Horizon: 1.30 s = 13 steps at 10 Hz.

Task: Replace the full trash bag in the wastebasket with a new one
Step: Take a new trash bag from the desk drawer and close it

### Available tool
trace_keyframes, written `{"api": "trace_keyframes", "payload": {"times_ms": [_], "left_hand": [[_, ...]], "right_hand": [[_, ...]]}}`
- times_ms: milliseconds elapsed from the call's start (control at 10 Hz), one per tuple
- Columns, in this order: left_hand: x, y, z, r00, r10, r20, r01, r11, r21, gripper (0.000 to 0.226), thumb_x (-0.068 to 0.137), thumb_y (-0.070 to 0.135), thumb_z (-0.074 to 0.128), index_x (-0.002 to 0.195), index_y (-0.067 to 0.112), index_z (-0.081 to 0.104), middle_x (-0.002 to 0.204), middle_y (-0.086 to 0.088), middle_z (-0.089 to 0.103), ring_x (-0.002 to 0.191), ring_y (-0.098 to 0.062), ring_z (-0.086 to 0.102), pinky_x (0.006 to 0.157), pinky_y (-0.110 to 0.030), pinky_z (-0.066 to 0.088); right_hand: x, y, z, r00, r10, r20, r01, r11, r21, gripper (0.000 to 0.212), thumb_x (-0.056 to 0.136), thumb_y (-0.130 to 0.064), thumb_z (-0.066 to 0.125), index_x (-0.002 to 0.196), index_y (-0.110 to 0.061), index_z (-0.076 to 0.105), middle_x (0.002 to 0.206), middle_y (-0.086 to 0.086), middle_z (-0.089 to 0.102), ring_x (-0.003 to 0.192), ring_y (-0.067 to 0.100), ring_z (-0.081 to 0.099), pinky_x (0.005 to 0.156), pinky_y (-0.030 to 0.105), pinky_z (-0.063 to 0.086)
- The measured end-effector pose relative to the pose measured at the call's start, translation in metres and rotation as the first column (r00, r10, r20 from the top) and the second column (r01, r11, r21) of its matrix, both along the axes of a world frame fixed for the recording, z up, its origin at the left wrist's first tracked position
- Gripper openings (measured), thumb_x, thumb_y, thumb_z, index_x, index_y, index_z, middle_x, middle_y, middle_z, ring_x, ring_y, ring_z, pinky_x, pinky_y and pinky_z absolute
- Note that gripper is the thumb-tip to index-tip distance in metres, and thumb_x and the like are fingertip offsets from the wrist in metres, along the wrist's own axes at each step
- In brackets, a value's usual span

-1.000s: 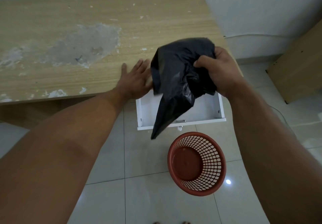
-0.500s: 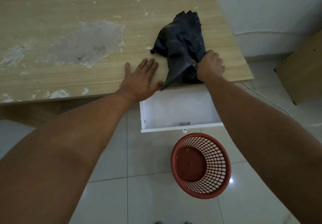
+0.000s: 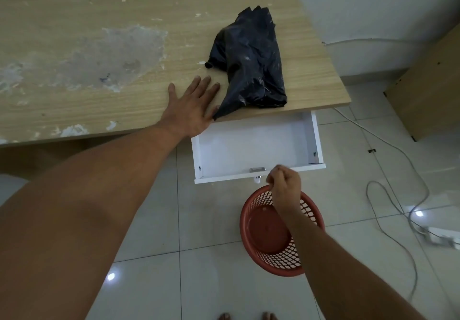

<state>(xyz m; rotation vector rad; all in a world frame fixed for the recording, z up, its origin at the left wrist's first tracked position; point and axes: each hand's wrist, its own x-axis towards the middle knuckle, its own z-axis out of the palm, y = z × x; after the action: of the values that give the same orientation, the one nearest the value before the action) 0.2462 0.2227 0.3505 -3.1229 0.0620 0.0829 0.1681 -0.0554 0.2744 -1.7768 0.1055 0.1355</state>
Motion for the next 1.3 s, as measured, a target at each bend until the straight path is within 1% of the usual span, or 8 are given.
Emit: {"api": "trace_keyframes", "payload": {"times_ms": [100, 200, 300, 500, 800, 1000, 1100, 1300], "left_hand": [[0.000, -0.001, 0.000, 1.000, 0.001, -0.003, -0.001, 1.000, 0.016, 0.065, 0.102, 0.048, 0.027, 0.159, 0.028, 0.002, 0.169, 0.000, -0.004, 0.154, -0.019, -0.004, 0.112, -0.073, 0.006], [0.001, -0.001, 0.001, 1.000, 0.008, -0.011, -0.008, 1.000, 0.011, 0.065, 0.102, 0.050, 0.024, 0.159, 0.029, 0.001, 0.168, 0.000, -0.005, 0.154, -0.019, -0.005, 0.113, -0.073, 0.004], [0.001, -0.001, 0.001, 1.000, 0.011, -0.014, -0.011, 1.000, 0.011, 0.066, 0.101, 0.052, 0.023, 0.159, 0.029, 0.001, 0.168, 0.001, -0.005, 0.154, -0.019, -0.004, 0.113, -0.073, 0.004], [0.002, -0.001, 0.001, 1.000, 0.011, -0.011, -0.011, 1.000, 0.012, 0.066, 0.100, 0.053, 0.022, 0.159, 0.029, 0.001, 0.168, 0.000, -0.004, 0.154, -0.019, -0.004, 0.113, -0.073, 0.004], [0.004, 0.001, -0.002, 0.999, 0.007, -0.046, -0.008, 1.000, -0.022, 0.066, 0.102, 0.055, 0.024, 0.159, 0.029, 0.002, 0.168, 0.001, -0.004, 0.154, -0.019, -0.005, 0.112, -0.073, 0.002], [-0.003, 0.057, 0.010, 0.996, -0.064, -0.058, 0.060, 0.996, -0.059, 0.065, 0.096, 0.062, 0.012, 0.157, 0.040, 0.008, 0.168, 0.006, 0.004, 0.154, -0.015, 0.008, 0.115, -0.054, 0.015], [-0.018, 0.079, 0.000, 0.991, 0.098, -0.088, -0.101, 0.994, -0.030, 0.069, 0.090, 0.073, 0.008, 0.154, 0.048, -0.001, 0.167, 0.010, -0.008, 0.154, -0.016, -0.005, 0.114, -0.066, 0.002], [-0.015, 0.082, -0.010, 0.995, 0.088, -0.039, -0.091, 0.992, -0.084, 0.070, 0.089, 0.079, 0.009, 0.153, 0.051, 0.000, 0.168, 0.010, -0.007, 0.153, -0.014, -0.008, 0.113, -0.070, -0.005]], "right_hand": [[-0.012, -0.006, -0.044, 0.904, -0.008, -0.428, -0.026, 0.997, -0.075, 0.027, 0.095, -0.006, 0.045, 0.080, -0.008, 0.067, 0.066, 0.007, 0.059, 0.058, 0.020, 0.052, 0.058, 0.037, 0.045], [-0.004, -0.004, -0.063, 0.771, 0.028, -0.637, 0.067, 0.990, 0.125, 0.030, 0.101, -0.001, 0.049, 0.131, 0.001, 0.055, 0.093, 0.008, 0.061, 0.075, 0.019, 0.061, 0.080, 0.039, 0.053], [0.009, 0.004, -0.066, 0.749, 0.079, -0.658, 0.233, 0.898, 0.373, 0.036, 0.103, -0.001, 0.049, 0.138, 0.002, 0.049, 0.115, 0.012, 0.060, 0.083, 0.017, 0.064, 0.087, 0.034, 0.053], [0.006, 0.013, -0.065, 0.792, -0.024, -0.610, 0.380, 0.801, 0.462, 0.008, 0.093, 0.003, 0.066, 0.099, 0.006, 0.071, 0.084, 0.013, 0.077, 0.081, 0.020, 0.076, 0.073, 0.024, 0.060], [0.055, 0.055, -0.016, 0.817, -0.193, -0.544, 0.509, 0.685, 0.520, 0.017, 0.086, 0.001, 0.076, 0.102, 0.005, 0.070, 0.083, 0.009, 0.079, 0.079, 0.022, 0.078, 0.073, 0.029, 0.062], [0.091, 0.078, -0.003, 0.805, -0.200, -0.559, 0.533, 0.658, 0.532, 0.008, 0.088, 0.005, 0.072, 0.094, 0.003, 0.067, 0.074, 0.009, 0.075, 0.061, 0.015, 0.074, 0.064, 0.023, 0.059], [0.102, 0.081, -0.004, 0.804, -0.181, -0.567, 0.516, 0.686, 0.513, 0.008, 0.089, 0.002, 0.072, 0.091, -0.003, 0.067, 0.070, 0.005, 0.077, 0.066, 0.016, 0.076, 0.061, 0.023, 0.059], [0.132, 0.089, 0.003, 0.854, -0.181, -0.488, 0.418, 0.798, 0.434, 0.017, 0.094, 0.004, 0.056, 0.089, -0.011, 0.060, 0.091, 0.008, 0.067, 0.078, 0.019, 0.070, 0.071, 0.029, 0.062]]}}
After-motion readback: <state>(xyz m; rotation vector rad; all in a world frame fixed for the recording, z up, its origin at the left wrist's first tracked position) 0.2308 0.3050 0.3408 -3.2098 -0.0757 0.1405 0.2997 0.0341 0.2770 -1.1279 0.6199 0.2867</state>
